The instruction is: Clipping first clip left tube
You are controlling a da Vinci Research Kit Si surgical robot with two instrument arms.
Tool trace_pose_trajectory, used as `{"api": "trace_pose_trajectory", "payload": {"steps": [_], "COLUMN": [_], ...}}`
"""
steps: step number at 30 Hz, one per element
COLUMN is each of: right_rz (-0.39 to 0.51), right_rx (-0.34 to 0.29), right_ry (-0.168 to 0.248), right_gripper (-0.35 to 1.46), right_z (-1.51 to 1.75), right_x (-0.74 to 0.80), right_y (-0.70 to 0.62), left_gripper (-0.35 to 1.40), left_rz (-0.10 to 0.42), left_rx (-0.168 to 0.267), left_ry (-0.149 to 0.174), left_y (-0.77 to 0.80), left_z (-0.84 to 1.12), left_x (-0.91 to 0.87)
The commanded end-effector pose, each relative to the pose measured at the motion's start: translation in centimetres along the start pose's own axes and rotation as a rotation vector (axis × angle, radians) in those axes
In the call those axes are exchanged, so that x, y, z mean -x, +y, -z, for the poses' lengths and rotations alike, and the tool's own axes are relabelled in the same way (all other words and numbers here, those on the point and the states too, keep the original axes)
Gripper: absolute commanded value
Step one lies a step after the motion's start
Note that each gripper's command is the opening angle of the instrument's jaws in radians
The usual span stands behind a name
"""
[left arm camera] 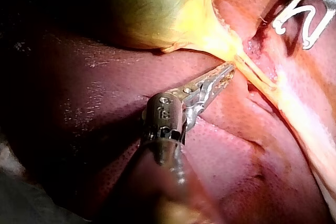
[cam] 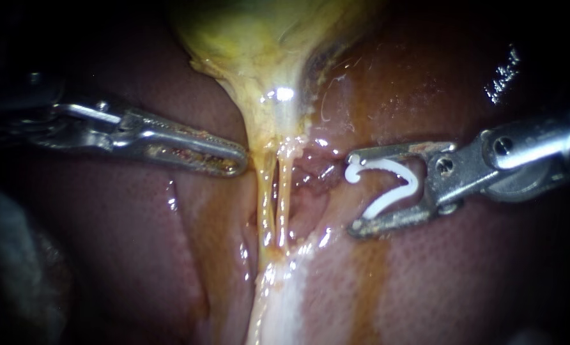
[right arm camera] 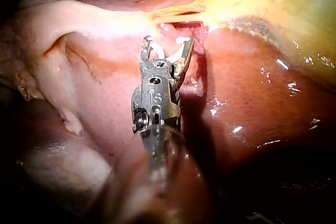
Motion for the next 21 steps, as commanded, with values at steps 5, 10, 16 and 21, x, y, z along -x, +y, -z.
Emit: {"api": "trace_pose_trajectory", "payload": {"steps": [5, 10, 16, 21], "right_rz": [0.0, -0.001, -0.001, -0.001], "right_rx": [0.0, 0.001, 0.001, 0.001], "right_ry": [0.003, 0.003, 0.006, 0.006], "right_gripper": [0.49, 0.49, 0.49, 0.49], "right_z": [0.0, 0.0, 0.0, 0.01], "right_x": [0.0, 0.0, 0.0, 0.0], "right_y": [0.0, 0.0, 0.0, -0.01], "left_gripper": [-0.35, -0.35, -0.35, -0.35], "left_rz": [0.0, 0.005, 0.015, 0.028], "left_rx": [0.002, -0.001, -0.022, -0.042], "left_ry": [-0.001, 0.002, 0.017, 0.029], "left_y": [0.01, 0.03, 0.05, 0.07], "left_z": [0.03, 0.19, 0.54, 0.84], "left_x": [-0.01, -0.08, -0.21, -0.31]}}
